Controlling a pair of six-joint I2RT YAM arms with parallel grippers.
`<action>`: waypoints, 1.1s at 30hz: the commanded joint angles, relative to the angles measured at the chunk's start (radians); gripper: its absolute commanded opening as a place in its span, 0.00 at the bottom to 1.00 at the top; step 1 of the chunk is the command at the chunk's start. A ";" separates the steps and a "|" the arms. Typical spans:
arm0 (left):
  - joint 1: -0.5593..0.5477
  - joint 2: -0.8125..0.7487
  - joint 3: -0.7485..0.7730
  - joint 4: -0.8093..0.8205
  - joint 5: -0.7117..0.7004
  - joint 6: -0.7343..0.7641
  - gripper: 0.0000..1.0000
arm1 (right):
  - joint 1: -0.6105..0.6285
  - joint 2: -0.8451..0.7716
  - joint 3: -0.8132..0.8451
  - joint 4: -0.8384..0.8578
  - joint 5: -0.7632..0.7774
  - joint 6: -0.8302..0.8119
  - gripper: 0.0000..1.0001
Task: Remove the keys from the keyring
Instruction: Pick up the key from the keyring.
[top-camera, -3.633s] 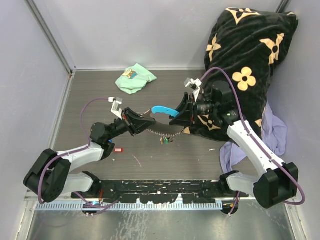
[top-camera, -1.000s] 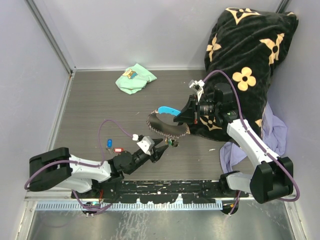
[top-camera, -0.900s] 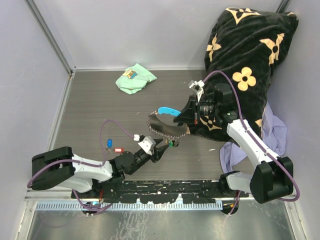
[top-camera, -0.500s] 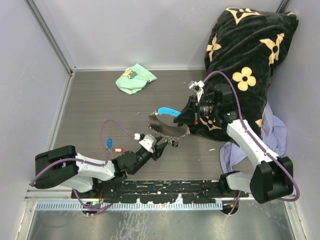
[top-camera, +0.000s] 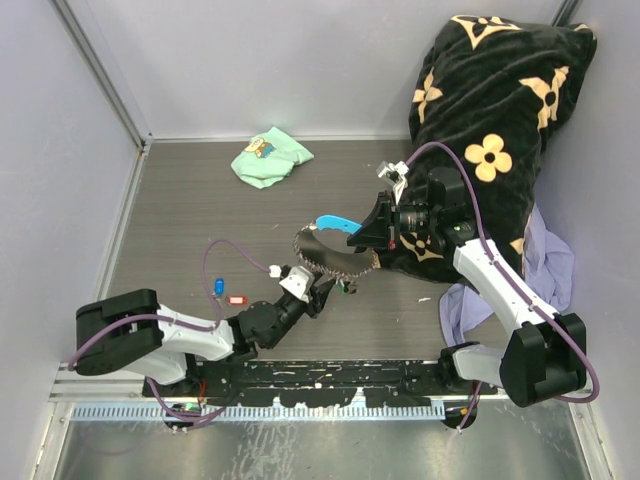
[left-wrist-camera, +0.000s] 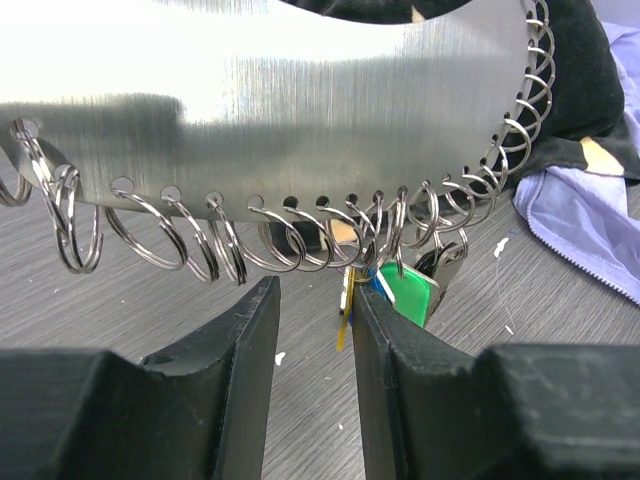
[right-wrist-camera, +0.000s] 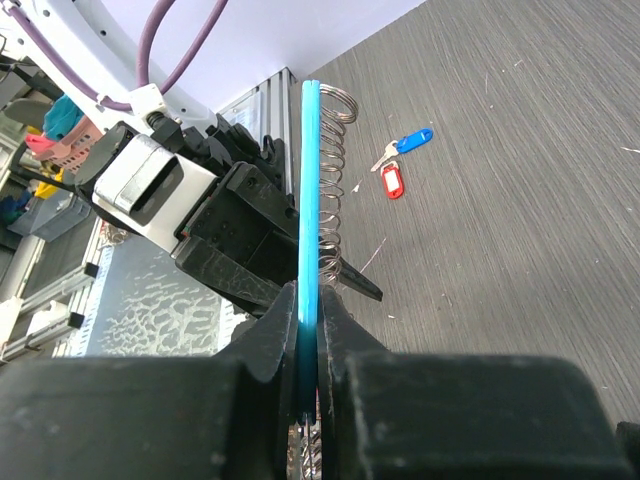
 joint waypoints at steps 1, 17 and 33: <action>-0.007 0.007 0.037 0.078 -0.046 -0.010 0.36 | -0.004 -0.027 0.016 0.052 -0.040 -0.007 0.01; -0.008 0.027 0.041 0.094 -0.049 -0.023 0.29 | -0.004 -0.030 0.012 0.054 -0.040 -0.005 0.01; -0.009 0.006 0.021 0.096 -0.016 -0.021 0.00 | -0.004 -0.030 0.006 0.058 -0.031 -0.004 0.01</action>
